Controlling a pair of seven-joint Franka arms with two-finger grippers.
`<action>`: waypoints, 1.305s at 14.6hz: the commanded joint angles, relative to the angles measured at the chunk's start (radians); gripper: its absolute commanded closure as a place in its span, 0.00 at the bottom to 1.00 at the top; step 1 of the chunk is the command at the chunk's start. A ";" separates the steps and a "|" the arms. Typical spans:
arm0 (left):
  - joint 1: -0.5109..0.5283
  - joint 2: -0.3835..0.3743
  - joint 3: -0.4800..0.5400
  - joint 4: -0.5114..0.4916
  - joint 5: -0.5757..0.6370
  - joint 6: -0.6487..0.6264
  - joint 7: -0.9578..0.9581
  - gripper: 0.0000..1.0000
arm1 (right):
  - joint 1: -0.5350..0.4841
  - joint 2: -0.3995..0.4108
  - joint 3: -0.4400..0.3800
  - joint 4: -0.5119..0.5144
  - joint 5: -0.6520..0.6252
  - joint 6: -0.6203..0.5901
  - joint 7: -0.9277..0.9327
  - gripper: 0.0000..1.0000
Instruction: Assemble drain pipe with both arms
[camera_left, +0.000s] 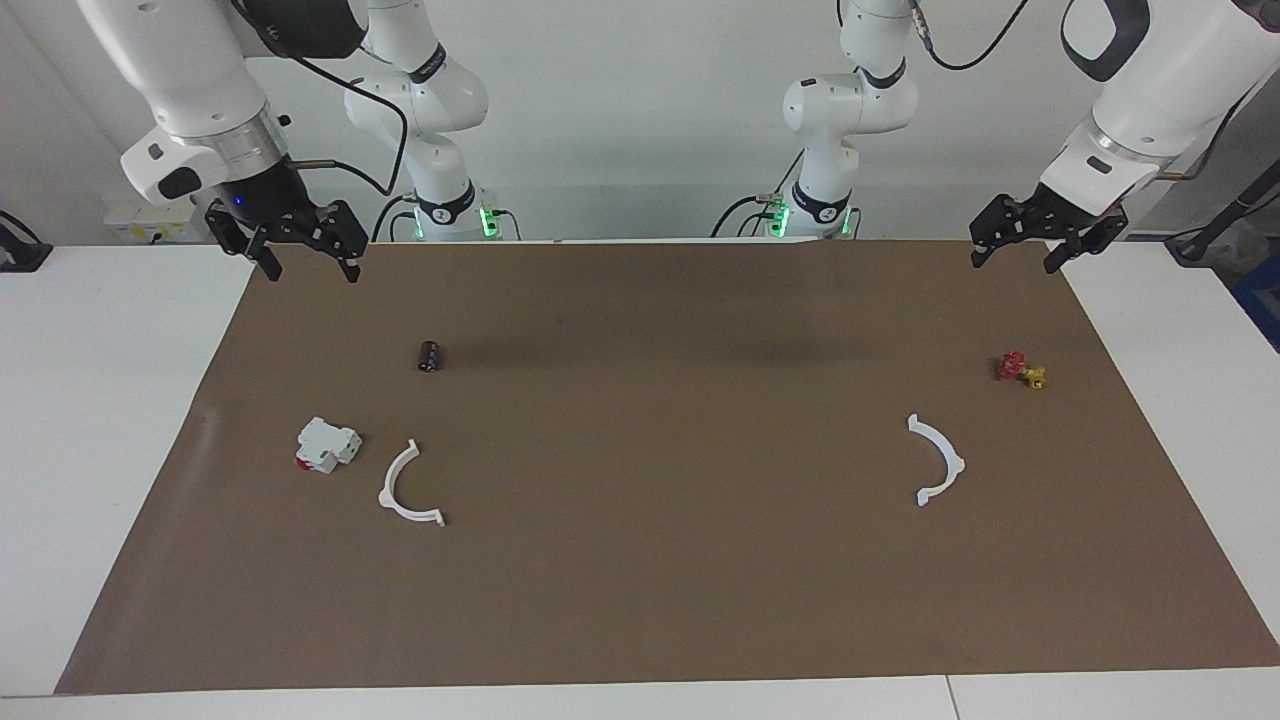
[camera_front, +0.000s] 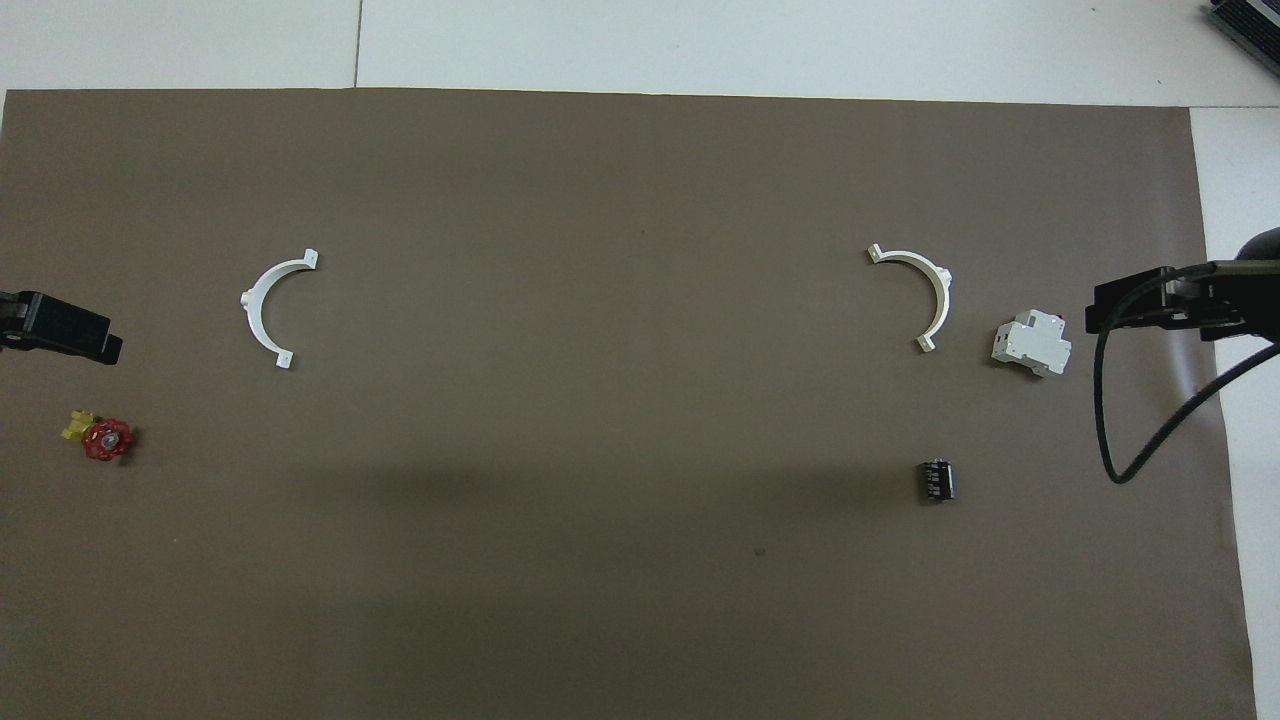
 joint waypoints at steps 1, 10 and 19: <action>0.008 -0.028 -0.005 -0.028 0.011 -0.003 0.005 0.00 | -0.003 -0.012 0.005 -0.014 -0.010 -0.012 0.013 0.00; 0.008 -0.028 -0.005 -0.028 0.011 -0.003 0.005 0.00 | -0.010 0.065 0.007 -0.056 0.008 0.167 -0.157 0.00; 0.008 -0.028 -0.005 -0.028 0.011 -0.003 0.005 0.00 | -0.017 0.379 0.005 -0.094 0.103 0.617 -0.689 0.00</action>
